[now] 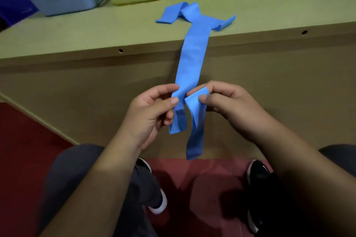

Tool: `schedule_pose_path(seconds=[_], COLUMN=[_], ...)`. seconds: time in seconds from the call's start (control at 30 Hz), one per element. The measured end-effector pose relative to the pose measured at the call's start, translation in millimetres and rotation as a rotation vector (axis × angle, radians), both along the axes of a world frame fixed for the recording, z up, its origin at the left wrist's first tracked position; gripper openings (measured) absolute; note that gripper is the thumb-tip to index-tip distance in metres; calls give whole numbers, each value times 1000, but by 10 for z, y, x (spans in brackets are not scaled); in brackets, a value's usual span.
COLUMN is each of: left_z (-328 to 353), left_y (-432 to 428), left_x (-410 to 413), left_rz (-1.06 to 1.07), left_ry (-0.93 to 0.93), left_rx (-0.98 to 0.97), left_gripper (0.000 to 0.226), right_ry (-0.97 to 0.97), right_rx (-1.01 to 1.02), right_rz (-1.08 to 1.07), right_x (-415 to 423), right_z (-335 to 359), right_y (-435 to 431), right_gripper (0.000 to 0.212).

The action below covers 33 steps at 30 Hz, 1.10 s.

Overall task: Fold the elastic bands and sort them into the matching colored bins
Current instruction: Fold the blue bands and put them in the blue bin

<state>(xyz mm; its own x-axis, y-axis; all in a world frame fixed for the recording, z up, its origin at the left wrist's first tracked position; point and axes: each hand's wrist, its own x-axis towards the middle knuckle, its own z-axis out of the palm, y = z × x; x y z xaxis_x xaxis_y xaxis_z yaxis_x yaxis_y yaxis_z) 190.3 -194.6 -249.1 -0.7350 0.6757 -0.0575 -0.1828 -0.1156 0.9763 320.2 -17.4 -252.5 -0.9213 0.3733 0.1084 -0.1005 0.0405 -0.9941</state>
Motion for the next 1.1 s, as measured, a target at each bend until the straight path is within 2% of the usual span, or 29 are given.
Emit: schedule_pose_path(seconds=[0.07, 0.17, 0.23, 0.33, 0.4, 0.47, 0.57, 0.63, 0.77, 0.83, 0.97, 1.03, 1.1], left_z=[-36, -62, -24, 8, -5, -38, -55, -88, -203, -250, -288, -293, -295], left_y=[-53, -109, -141, -225, -277, -304, -335, -363, -428, -441, -433, -424, -408], left_x=[-32, -81, -89, -128, -174, -223, -265, -285, -271, -260, -285, -315, -347], left_rz=[27, 33, -28, -145, -199, -211, -194, -224, -380, -411, -296, -256, -215], left_ry=[27, 40, -60, -311, -356, -241, 142, 303, 161, 138, -17, -88, -129], left_rx=[-16, -57, -73, -81, -80, -141, -345, -435, -493, -501, -483, -485, -475], left_gripper=[23, 19, 19, 28, 28, 32, 36, 37, 47, 43, 33, 32, 33], right_ry=[10, 22, 27, -29, -108, -162, -226, -269, -326, -400, -469, -469, -457], right_rx=[16, -9, -83, -118, -95, -122, -144, -172, -271, -284, -373, -410, -436], right_rz=[7, 15, -3, -31, -30, -35, -43, -31, 13, 55, 117, 132, 142], right_x=[-47, -104, -138, -173, -191, -195, -213, -220, -261, -274, -291, -284, -284], right_z=[-19, -51, -58, -81, -118, -153, -173, -201, -286, -323, -359, -347, -323], right_y=[-31, -73, -100, -136, -156, -174, -192, -208, -263, -283, -260, -220, -170], right_gripper=[21, 12, 10, 11, 12, 14, 17, 18, 17, 14, 15, 10, 14])
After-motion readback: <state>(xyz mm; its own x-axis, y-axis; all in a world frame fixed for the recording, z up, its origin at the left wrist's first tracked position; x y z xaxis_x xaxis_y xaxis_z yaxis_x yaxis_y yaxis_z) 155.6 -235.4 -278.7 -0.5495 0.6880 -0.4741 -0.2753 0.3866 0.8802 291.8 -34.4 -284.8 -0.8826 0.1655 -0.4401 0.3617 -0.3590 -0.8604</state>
